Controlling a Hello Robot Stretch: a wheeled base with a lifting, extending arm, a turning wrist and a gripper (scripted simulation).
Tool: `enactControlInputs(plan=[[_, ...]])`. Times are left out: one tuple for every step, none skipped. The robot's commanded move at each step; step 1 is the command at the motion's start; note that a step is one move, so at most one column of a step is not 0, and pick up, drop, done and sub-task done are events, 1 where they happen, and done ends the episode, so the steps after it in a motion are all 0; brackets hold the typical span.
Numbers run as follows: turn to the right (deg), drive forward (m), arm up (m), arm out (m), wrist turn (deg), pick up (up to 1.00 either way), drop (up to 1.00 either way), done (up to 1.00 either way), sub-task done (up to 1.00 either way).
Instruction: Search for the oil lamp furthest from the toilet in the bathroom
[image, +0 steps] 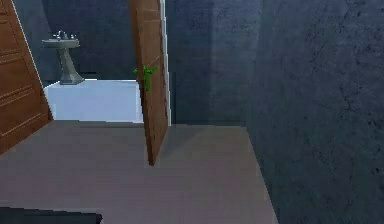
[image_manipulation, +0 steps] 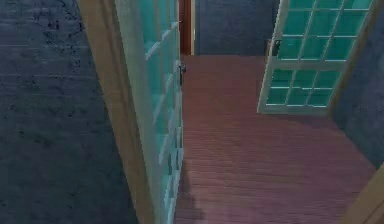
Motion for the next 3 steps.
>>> enactControlInputs(plan=[[0.0,0.75,0.00,0.00,0.0,0.00,0.00,0.00,0.00],[9.0,0.00,0.00,0.00,0.0,0.00,0.00,0.00,0.00],[0.0,0.30,0.00,0.00,0.0,0.00,0.00,0.00,0.00]])
